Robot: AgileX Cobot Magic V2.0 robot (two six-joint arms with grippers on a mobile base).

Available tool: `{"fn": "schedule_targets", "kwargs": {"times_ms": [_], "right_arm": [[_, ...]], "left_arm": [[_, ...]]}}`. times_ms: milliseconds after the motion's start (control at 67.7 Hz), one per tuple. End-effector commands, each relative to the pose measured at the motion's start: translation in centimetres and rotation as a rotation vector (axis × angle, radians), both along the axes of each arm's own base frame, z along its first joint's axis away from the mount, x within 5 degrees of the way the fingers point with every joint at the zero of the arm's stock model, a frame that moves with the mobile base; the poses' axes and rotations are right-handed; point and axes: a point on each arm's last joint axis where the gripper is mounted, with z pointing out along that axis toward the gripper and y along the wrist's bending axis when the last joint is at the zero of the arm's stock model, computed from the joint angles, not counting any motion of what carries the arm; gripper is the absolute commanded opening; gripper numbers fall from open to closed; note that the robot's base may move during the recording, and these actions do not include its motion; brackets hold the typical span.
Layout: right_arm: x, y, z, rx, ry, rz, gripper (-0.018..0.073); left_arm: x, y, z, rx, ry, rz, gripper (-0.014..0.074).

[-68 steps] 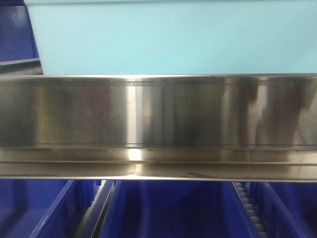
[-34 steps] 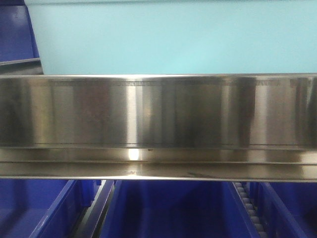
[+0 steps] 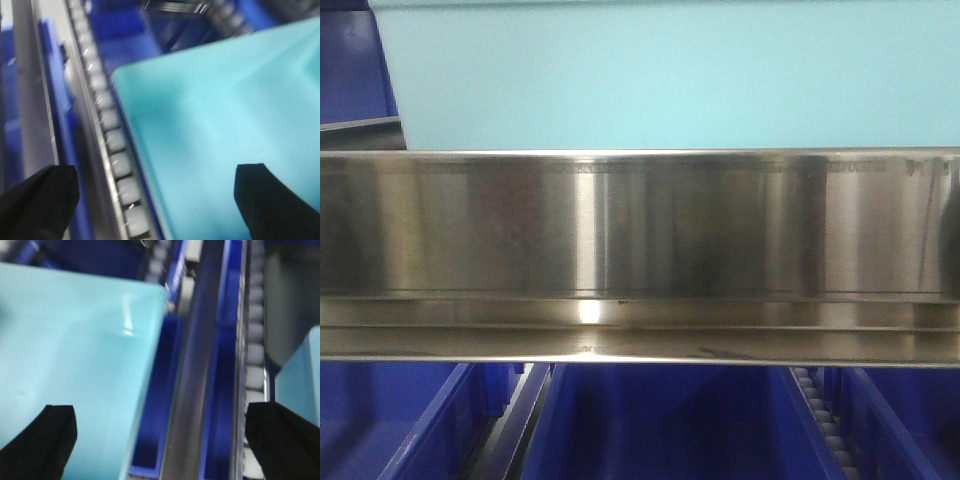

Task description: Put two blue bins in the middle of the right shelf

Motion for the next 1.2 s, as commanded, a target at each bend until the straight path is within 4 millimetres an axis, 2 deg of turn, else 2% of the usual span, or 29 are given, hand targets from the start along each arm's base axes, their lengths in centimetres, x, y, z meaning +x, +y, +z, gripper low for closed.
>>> {"fn": "schedule_targets", "kwargs": {"times_ms": [0, 148, 310, 502, 694, 753, 827, 975, 1034, 1108, 1181], "right_arm": [[1.2, 0.1, -0.7, -0.024, 0.050, -0.025, 0.0568], [3.5, 1.0, -3.0, -0.037, 0.122, -0.022, 0.0568], [5.7, 1.7, -5.1, -0.020, 0.156, -0.019, 0.0568], [7.6, 2.2, -7.2, -0.025, 0.189, -0.021, 0.0568], [8.8, 2.6, -9.1, -0.039, 0.243, -0.022, 0.0552], [9.0, 2.6, -9.5, -0.041, 0.254, -0.022, 0.0500], [9.0, 2.6, -9.5, -0.042, 0.255, -0.022, 0.0380], [9.0, 2.6, -9.6, -0.042, 0.262, -0.021, 0.0054], [8.9, 2.6, -9.6, -0.043, 0.266, -0.021, -0.0045], [8.9, 2.6, -9.6, -0.044, 0.270, -0.021, -0.0158], [8.9, 2.6, -9.6, -0.045, 0.275, -0.020, -0.0151]], "left_arm": [[1.6, -0.4, -1.5, 0.050, 0.061, 0.054, 0.0527], [4.2, -0.9, -4.4, 0.045, 0.169, 0.083, 0.0527], [6.2, -0.9, -6.8, 0.048, 0.240, 0.113, 0.0527], [7.3, -1.6, -8.9, 0.077, 0.285, 0.110, 0.0527], [7.9, -2.0, -10.0, 0.081, 0.312, 0.109, 0.0499], [7.9, -2.0, -10.0, 0.081, 0.311, 0.109, 0.0457], [7.9, -2.0, -10.0, 0.081, 0.311, 0.109, 0.0349], [7.9, -2.0, -10.0, 0.079, 0.312, 0.109, 0.0043], [7.8, -2.0, -10.0, 0.075, 0.315, 0.108, -0.0082], [7.8, -2.1, -10.0, 0.067, 0.319, 0.106, -0.0111], [7.8, -2.1, -10.0, 0.068, 0.321, 0.106, -0.0111]]}}
